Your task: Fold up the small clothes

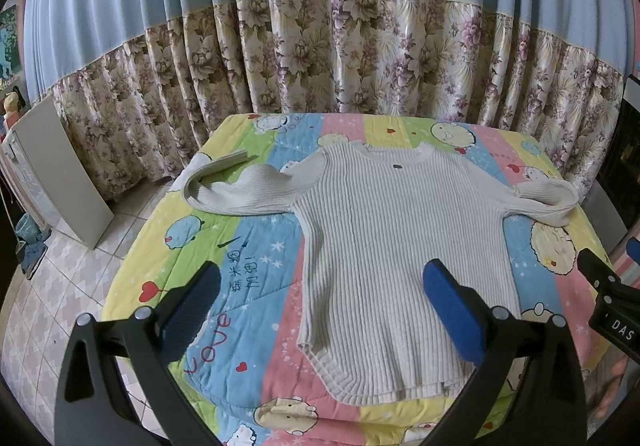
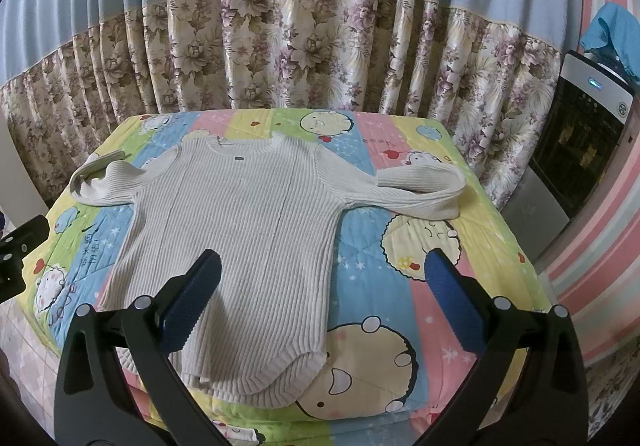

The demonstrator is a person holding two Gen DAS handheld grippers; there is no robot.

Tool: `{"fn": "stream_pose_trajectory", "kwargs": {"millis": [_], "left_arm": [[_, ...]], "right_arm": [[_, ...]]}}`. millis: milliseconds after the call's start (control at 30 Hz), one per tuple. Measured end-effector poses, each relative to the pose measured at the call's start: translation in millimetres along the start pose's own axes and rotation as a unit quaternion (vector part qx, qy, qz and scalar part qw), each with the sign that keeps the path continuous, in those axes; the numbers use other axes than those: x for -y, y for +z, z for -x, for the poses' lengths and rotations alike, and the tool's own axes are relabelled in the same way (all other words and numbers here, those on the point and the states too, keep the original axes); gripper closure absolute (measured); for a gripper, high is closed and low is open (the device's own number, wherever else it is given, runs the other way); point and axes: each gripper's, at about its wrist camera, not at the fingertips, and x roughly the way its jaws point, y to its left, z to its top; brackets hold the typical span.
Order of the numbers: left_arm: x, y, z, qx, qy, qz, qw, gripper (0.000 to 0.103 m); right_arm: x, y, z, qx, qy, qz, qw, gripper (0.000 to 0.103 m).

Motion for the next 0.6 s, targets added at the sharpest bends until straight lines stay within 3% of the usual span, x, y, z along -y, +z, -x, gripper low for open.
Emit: {"fn": "stream_pose_trajectory", "kwargs": {"millis": [600], "left_arm": [[2.2,-1.6,-1.0,0.0,0.003,0.0,1.0,0.002]], "right_arm": [[0.2,-0.1,-1.6,-0.002,0.0,0.001,1.0,0.003]]}}
